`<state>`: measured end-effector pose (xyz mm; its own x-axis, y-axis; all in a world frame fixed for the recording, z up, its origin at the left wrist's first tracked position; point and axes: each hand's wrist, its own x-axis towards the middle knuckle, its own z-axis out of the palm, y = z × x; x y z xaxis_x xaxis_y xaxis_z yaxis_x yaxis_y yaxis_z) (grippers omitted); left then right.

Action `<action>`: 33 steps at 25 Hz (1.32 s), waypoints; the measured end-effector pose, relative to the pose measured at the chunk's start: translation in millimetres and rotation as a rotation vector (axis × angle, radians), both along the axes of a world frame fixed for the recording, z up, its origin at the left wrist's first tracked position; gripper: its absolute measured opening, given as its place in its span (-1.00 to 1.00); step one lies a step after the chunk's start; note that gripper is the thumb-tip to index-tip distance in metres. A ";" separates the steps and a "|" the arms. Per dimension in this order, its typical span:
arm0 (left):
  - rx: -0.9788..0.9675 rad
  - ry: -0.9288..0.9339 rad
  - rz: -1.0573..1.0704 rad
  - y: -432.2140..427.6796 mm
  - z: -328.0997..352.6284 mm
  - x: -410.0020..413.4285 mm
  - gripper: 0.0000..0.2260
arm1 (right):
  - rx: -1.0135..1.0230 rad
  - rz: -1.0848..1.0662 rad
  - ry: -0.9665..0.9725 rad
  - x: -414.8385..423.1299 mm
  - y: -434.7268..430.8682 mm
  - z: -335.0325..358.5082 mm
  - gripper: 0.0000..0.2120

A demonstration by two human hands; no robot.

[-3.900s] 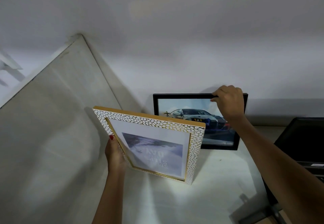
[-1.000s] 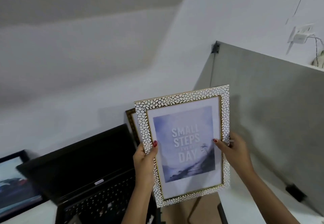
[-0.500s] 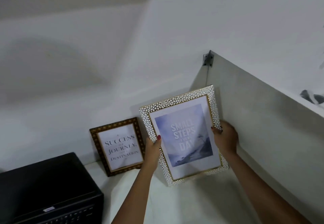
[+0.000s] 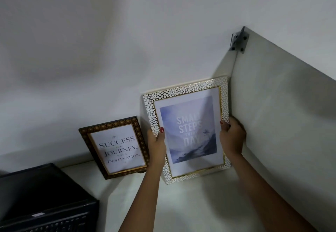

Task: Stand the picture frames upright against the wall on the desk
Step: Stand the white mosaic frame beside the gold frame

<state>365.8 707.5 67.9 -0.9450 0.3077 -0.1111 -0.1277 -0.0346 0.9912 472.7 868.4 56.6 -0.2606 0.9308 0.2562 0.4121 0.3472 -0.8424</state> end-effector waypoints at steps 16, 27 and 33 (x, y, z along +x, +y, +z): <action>-0.157 0.148 -0.028 -17.6 -8.2 -1.2 -0.68 | 0.072 0.158 -0.220 14.8 -15.9 6.8 -0.52; -0.319 0.230 -0.130 -41.5 -12.9 28.6 -0.27 | -0.113 0.546 -0.209 65.8 -71.0 -21.8 -0.43; -0.387 0.244 -0.200 -122.8 -37.1 95.9 -0.53 | -0.271 0.869 -0.371 122.9 -152.8 -57.6 -0.66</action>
